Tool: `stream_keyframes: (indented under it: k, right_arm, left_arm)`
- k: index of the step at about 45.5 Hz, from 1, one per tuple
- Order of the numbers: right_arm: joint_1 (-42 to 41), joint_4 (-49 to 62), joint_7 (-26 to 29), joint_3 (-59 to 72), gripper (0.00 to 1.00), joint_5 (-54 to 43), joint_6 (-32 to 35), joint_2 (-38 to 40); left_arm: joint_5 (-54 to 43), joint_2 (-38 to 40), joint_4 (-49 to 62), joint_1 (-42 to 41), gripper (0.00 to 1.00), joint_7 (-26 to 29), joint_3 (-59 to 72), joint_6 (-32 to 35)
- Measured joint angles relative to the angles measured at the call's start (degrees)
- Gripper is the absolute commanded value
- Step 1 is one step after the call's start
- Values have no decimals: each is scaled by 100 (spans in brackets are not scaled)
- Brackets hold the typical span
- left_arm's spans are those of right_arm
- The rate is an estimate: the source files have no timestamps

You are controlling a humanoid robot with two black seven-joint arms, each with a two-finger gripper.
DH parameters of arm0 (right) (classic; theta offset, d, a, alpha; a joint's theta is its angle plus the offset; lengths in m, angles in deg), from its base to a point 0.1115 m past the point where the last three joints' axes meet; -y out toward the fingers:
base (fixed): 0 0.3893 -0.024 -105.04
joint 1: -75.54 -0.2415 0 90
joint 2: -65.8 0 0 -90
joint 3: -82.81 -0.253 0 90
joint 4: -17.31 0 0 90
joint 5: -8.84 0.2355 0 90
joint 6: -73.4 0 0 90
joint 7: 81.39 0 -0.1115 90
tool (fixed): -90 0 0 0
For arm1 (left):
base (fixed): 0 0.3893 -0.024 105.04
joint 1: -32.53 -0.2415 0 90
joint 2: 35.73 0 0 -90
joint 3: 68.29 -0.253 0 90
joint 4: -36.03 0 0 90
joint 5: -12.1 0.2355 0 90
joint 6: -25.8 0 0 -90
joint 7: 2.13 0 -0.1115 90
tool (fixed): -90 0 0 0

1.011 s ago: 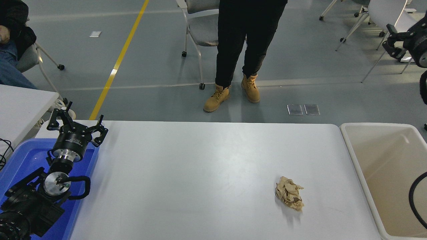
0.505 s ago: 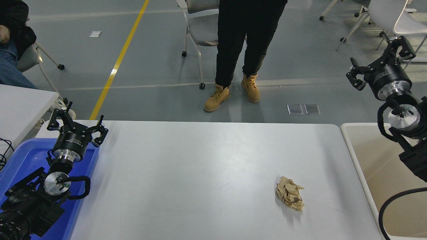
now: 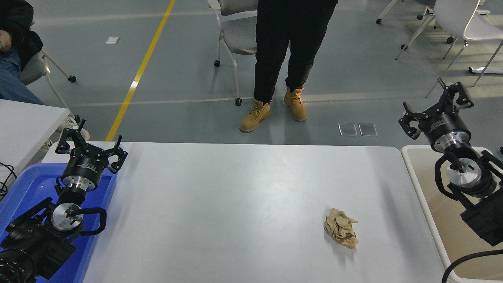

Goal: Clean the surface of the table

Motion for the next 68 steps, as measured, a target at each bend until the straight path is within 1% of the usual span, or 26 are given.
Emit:
stream_keyframes:
  k: [13, 20, 25, 33, 41, 47, 53, 60, 68]
  right_arm:
    - [-76, 64, -10, 111, 98, -13, 10, 183]
    - [-210, 97, -8, 481, 98, -45, 16, 444]
    - [-412, 115, 0, 1180, 98, -63, 19, 737]
    - [-977, 121, 3, 2660, 98, -26, 28, 1136]
    - [-1418, 130, 3, 3412, 98, -218, 123, 1412]
    - [-1846, 122, -1, 3788, 98, -941, 389, 1536]
    - [-2316, 91, -2, 4250, 98, -2063, 716, 1597]
    - [-2899, 52, -3, 4897, 98, -3417, 1272, 1619]
    - [-3472, -92, -9, 5479, 98, -4561, 1834, 1582]
  left_arm:
    - [0, 0, 2, 0, 100, 0, 0, 0]
    - [0, 0, 3, 0, 100, 0, 0, 0]
    - [0, 0, 3, 0, 100, 0, 0, 0]
    - [0, 0, 1, 0, 100, 0, 0, 0]
    - [0, 0, 0, 0, 100, 0, 0, 0]
    - [0, 0, -1, 0, 100, 0, 0, 0]
    - [0, 0, -1, 0, 100, 0, 0, 0]
    - [-2, 0, -1, 0, 100, 0, 0, 0]
    - [0, 0, 0, 0, 100, 0, 0, 0]
